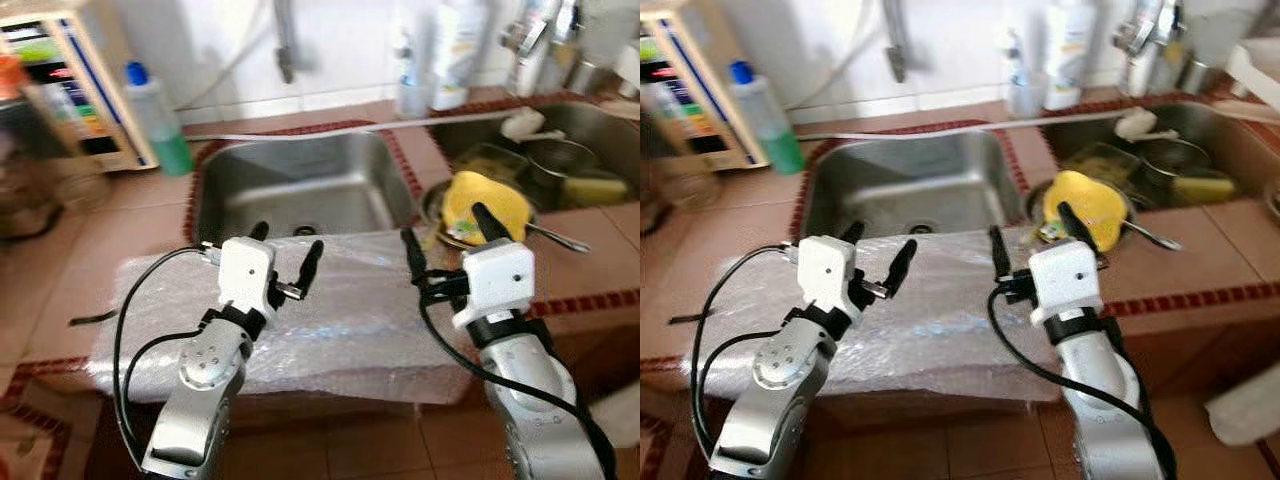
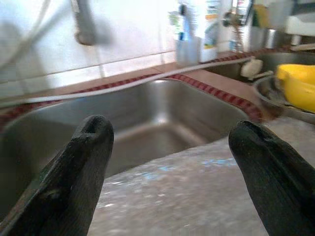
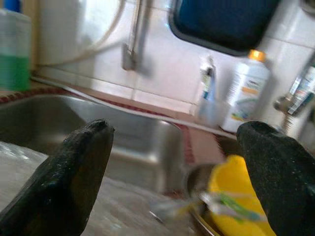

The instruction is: Kitchen organization

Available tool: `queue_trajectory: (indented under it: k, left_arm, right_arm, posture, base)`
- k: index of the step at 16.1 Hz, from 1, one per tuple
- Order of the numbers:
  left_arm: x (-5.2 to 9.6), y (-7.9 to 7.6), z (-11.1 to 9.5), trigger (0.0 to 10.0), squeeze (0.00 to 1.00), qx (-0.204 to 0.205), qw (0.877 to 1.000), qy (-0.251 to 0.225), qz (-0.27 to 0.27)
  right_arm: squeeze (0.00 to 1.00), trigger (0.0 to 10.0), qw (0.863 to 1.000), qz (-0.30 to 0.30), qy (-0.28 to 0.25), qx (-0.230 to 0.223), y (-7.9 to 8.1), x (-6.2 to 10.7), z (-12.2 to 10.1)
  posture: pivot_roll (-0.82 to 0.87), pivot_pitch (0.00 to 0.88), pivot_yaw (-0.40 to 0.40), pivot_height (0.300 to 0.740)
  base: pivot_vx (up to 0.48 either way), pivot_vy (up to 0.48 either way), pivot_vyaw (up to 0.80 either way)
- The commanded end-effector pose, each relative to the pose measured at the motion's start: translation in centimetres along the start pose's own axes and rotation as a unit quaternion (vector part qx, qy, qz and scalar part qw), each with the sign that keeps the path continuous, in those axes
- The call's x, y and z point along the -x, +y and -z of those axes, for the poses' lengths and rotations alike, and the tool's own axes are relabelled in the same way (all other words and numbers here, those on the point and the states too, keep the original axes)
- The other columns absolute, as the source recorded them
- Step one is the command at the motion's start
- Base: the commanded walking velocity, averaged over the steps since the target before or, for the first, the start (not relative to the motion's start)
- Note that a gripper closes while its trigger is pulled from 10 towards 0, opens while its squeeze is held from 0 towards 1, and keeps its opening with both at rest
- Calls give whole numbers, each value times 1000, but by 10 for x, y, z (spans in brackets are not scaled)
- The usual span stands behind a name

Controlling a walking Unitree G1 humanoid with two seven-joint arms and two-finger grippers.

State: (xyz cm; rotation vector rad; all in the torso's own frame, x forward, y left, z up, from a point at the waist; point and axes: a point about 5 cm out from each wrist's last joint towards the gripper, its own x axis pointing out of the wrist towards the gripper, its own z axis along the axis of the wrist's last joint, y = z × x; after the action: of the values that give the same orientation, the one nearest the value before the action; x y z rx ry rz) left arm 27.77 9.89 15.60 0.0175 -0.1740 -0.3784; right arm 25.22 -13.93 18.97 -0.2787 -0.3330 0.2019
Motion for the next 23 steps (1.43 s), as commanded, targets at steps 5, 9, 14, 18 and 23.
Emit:
queue_trajectory:
  k: [5, 9, 14, 18, 23]
  left_arm:
    - [-4, -2, -22, 10000, 0, 11, 999, -42, 18]
    - [-2, -1, -21, 10000, 0, 10, 999, -41, 23]
    - [1, -3, -18, 10000, 0, 11, 999, -35, 27]
    - [2, -3, -17, 10000, 0, 10, 999, -32, 27]
    - [5, -2, -15, 10000, 0, 12, 999, -31, 22]
  right_arm:
    - [1000, 10000, 1000, -4, -23, 13, 0, 0, -8]
    - [1000, 10000, 1000, -6, -23, 14, 1, 1, -7]
    - [1000, 10000, 1000, -11, -24, 15, 2, 1, -7]
    - [1000, 10000, 999, -11, -26, 16, 3, 2, -7]
    - [1000, 10000, 999, -14, -25, 16, 4, 2, -7]
  posture:
    - [-264, 120, 123, 740]
    - [-262, 119, 123, 740]
    - [-260, 118, 121, 740]
    - [-262, 119, 120, 740]
    - [-258, 125, 120, 740]
  base:
    - [0, 0, 0]
    - [132, 0, 0]
    - [266, 0, 0]
    - [185, 0, 0]
    - [0, 0, 0]
